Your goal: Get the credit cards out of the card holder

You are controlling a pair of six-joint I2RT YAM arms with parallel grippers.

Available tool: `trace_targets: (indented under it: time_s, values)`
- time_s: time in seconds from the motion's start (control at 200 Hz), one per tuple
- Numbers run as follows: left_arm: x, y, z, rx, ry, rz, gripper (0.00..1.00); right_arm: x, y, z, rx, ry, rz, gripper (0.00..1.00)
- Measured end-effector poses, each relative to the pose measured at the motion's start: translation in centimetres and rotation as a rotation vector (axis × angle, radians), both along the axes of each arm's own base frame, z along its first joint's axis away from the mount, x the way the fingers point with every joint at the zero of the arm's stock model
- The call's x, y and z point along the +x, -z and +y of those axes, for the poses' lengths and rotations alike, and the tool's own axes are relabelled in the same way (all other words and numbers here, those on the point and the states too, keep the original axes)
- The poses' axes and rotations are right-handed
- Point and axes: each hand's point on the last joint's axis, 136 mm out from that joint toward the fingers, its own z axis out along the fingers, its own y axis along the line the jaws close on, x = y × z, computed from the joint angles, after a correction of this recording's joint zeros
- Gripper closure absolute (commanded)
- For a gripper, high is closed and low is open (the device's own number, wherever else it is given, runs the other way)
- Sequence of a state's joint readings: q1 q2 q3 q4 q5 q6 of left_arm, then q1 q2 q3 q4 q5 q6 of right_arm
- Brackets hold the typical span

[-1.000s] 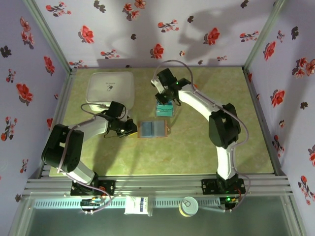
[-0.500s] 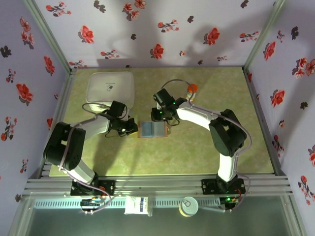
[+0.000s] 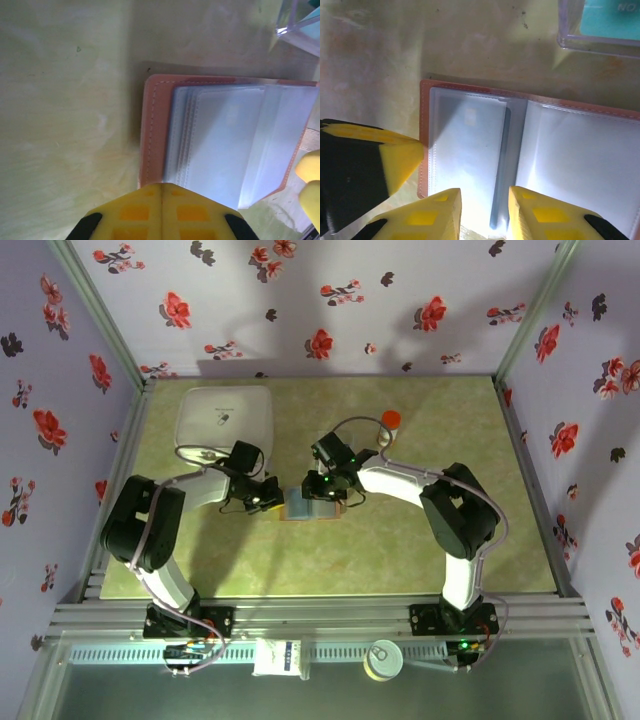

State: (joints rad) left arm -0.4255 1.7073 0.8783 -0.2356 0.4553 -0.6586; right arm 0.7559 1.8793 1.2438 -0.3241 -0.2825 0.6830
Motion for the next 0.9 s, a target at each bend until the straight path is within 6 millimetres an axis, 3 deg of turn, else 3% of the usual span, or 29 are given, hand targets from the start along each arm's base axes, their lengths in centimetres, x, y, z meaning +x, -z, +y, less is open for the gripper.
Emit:
trace_targets:
  time_s: [0.41,0.9]
  values:
    - [0.1,0.4,0.2,0.020,0.000,-0.004,0.98,-0.3,-0.5,1.7,0.097,0.006,0.034,0.71]
    - [0.0,0.7,0.3,0.025,0.004,0.003,0.98,-0.6,1.9,2.4,0.106,0.006,0.097,0.72]
